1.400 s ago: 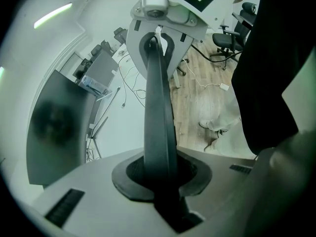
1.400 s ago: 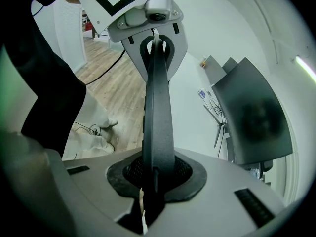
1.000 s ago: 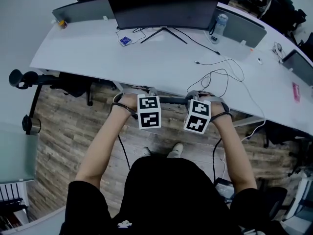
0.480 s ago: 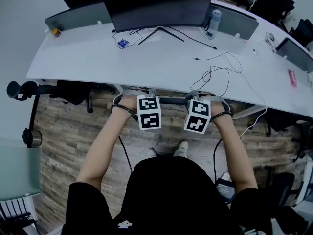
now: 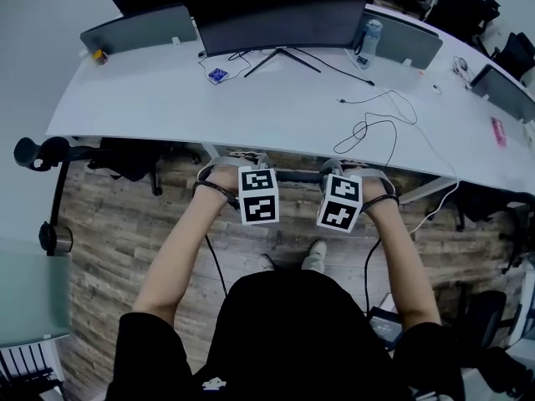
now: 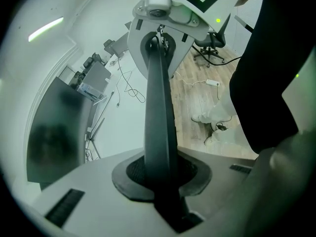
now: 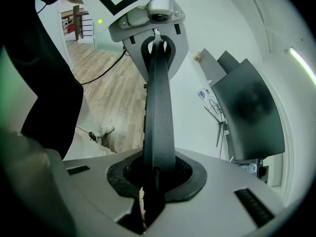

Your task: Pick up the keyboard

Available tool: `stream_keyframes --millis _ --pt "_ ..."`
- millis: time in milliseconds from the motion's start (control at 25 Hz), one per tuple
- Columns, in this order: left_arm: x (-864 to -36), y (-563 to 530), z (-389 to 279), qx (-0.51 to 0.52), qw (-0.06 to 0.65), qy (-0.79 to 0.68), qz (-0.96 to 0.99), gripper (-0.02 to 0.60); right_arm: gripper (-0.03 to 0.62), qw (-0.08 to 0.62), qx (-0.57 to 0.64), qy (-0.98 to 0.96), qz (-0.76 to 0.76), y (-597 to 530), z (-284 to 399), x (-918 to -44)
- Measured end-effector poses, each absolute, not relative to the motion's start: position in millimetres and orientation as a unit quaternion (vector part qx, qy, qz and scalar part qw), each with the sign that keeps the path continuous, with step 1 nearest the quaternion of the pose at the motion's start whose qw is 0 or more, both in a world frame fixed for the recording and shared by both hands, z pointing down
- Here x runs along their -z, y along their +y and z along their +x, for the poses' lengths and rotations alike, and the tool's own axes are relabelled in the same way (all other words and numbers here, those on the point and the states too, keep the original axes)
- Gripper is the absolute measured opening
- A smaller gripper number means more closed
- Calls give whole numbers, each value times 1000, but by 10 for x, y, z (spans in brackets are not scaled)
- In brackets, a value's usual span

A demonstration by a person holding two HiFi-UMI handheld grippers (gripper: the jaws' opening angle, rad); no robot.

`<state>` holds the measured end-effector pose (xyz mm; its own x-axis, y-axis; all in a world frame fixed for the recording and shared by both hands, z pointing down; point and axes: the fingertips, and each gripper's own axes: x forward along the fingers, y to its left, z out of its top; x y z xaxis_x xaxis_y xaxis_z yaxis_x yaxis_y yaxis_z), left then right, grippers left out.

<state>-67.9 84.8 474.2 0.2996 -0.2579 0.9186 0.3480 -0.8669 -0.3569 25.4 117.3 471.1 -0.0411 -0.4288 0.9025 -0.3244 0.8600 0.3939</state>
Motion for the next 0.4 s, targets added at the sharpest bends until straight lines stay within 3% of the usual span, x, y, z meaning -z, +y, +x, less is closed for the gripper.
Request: stream_keyframes --millis 400 --pt "-4735 945 -872 585 260 -33 -767 77 69 647 38 -715 263 1277 62 -4692"
